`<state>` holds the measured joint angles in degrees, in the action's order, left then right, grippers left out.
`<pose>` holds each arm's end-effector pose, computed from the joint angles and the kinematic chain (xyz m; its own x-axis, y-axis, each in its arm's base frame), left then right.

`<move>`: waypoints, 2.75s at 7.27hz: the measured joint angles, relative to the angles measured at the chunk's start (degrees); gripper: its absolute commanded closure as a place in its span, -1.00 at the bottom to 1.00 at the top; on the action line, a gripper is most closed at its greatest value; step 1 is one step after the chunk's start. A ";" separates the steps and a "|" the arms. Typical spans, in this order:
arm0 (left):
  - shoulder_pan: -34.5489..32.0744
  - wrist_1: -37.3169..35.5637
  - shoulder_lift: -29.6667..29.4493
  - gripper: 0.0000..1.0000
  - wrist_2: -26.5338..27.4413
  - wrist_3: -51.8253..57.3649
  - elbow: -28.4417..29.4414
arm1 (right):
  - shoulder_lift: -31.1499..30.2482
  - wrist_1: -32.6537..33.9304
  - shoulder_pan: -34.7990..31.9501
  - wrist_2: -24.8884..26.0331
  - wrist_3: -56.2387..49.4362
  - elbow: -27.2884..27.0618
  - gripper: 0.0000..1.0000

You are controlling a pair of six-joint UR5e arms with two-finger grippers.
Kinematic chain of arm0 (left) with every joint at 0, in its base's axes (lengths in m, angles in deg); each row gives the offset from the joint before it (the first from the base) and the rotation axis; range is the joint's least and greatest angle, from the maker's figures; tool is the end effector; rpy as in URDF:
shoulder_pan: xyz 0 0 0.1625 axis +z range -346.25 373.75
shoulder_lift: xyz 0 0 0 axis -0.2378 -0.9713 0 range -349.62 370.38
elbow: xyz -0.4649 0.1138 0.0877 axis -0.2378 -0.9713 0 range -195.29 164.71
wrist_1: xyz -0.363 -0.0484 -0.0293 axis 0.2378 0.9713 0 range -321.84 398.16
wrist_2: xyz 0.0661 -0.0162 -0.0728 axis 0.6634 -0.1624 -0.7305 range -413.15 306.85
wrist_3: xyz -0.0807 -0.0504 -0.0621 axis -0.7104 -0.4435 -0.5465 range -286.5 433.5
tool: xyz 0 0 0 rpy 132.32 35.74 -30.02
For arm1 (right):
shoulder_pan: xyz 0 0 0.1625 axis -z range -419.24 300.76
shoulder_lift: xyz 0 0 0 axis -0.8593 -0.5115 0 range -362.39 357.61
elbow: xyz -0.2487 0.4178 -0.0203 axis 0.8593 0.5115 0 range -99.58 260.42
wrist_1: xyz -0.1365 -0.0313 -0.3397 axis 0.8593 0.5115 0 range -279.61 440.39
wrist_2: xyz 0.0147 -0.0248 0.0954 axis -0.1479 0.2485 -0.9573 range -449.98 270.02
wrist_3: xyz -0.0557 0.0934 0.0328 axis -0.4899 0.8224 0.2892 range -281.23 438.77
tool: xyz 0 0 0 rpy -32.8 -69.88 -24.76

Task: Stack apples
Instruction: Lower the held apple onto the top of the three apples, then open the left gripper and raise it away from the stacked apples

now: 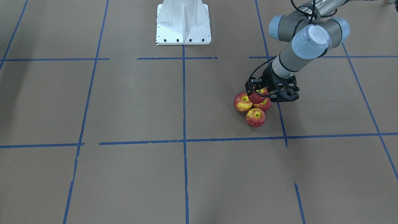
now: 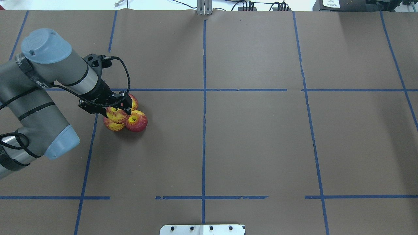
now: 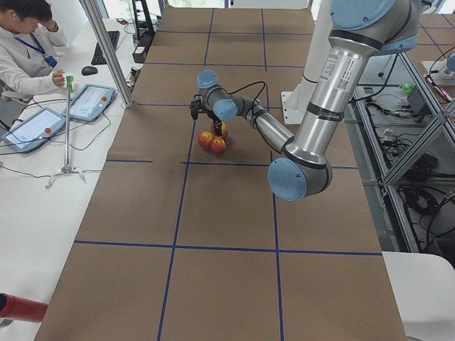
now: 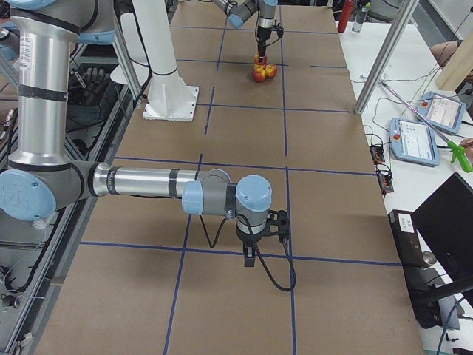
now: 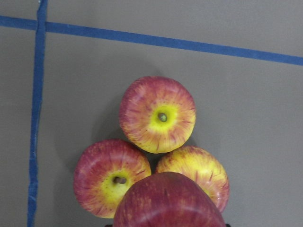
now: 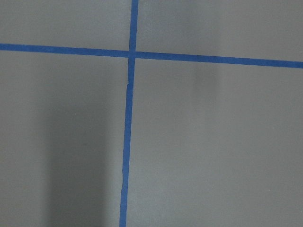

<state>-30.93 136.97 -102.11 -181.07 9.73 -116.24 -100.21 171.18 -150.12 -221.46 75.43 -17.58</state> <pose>0.3861 -0.4712 0.4228 0.5876 -0.0907 -0.8041 0.0015 0.9938 -0.1109 0.0639 -0.3739 0.7298 0.7486 -0.0396 0.6618 0.0283 0.9992 0.0278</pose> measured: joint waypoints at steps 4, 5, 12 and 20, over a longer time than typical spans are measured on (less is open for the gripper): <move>0.55 -0.10 -0.27 0.29 2.19 0.05 0.65 | 0.00 0.00 0.00 0.00 0.00 0.00 -1.00; 0.56 -0.09 -0.27 0.19 2.22 0.05 0.79 | 0.00 0.00 0.00 0.00 0.00 0.00 -1.00; 0.57 0.23 -0.10 -0.99 2.27 0.48 0.87 | 0.00 0.00 0.00 0.00 0.00 0.00 -1.00; -18.72 -8.07 14.00 -1.00 1.54 20.59 -17.94 | 0.00 0.00 0.00 0.00 0.00 0.00 -1.00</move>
<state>-49.66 128.90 -88.11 -179.53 30.32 -134.19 -100.21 171.18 -150.12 -221.46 75.43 -17.58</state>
